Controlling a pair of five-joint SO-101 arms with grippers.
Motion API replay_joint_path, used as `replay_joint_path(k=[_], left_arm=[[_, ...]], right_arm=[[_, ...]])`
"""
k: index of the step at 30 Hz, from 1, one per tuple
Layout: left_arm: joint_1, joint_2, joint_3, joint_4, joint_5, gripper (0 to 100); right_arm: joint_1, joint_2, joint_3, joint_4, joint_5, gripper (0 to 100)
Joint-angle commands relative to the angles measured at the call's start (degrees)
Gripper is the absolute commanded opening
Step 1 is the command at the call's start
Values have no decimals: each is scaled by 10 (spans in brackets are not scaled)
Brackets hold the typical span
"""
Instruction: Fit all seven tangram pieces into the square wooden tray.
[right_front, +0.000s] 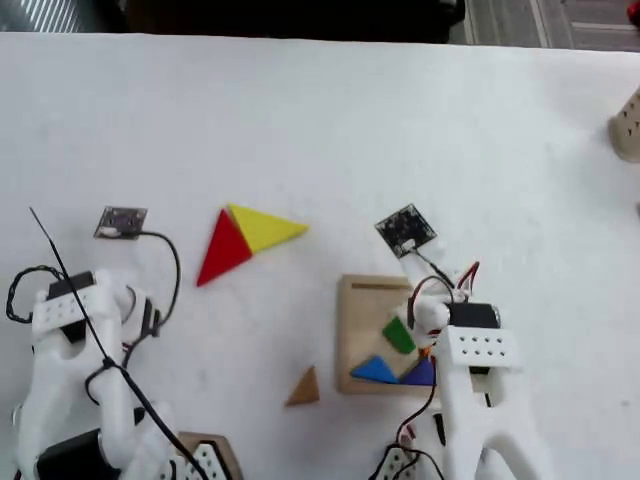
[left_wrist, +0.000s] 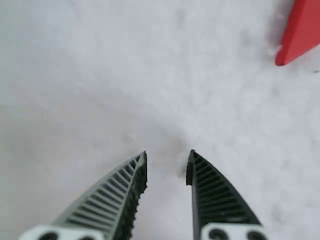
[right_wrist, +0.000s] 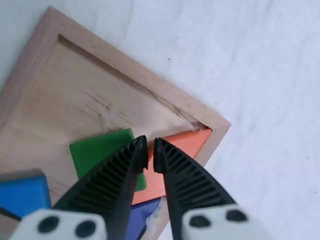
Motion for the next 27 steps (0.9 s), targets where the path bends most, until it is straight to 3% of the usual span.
replay_joint_path(k=[1, 7, 14, 19, 27], left_arm=[[6, -21, -3, -7, -5, 139], [6, -21, -3, -7, -5, 139], [6, -21, -3, -7, -5, 139], [6, -21, -3, -7, -5, 139], [6, -21, -3, -7, -5, 139]], right_arm=[[5, -13, 3, -6, -2, 17], [0, -14, 27, 30, 43, 17], [2, -20, 21, 48, 41, 17], [-1, -18, -55, 47, -32, 21], [-110, -13, -44, 22, -42, 20]])
